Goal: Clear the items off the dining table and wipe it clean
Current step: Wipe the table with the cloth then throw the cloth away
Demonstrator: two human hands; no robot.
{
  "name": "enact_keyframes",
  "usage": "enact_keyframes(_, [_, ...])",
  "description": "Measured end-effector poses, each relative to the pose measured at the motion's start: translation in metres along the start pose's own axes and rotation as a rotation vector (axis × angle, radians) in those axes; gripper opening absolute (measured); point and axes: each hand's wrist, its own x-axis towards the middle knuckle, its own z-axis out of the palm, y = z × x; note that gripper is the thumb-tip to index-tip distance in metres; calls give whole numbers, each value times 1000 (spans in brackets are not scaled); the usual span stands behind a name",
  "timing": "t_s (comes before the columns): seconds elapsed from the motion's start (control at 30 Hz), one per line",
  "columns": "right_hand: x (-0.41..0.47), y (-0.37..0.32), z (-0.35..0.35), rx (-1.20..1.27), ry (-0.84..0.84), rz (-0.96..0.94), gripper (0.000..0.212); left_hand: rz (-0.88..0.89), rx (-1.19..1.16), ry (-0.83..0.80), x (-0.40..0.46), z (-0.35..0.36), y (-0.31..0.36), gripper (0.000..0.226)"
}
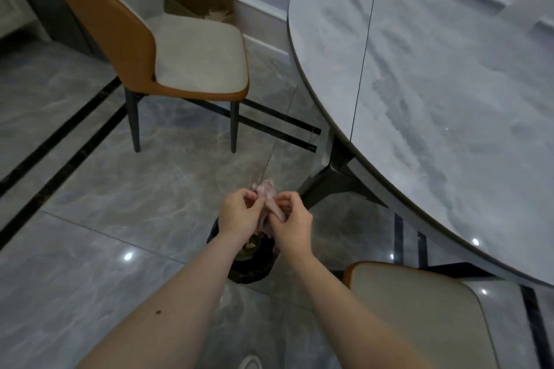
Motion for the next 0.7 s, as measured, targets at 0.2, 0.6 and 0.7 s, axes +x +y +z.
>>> enact_keyframes(0.2, [11, -33, -37, -209, -56, -23, 17, -10, -127, -20, -16, -14, 53, 22])
enact_keyframes(0.6, [31, -116, -103, -463, -83, -290, 12, 206, -154, 108, -43, -25, 157, 14])
enact_keyframes(0.7, [30, -124, -110, -472, -100, -321, 15, 207, -106, 178, -40, -31, 165, 10])
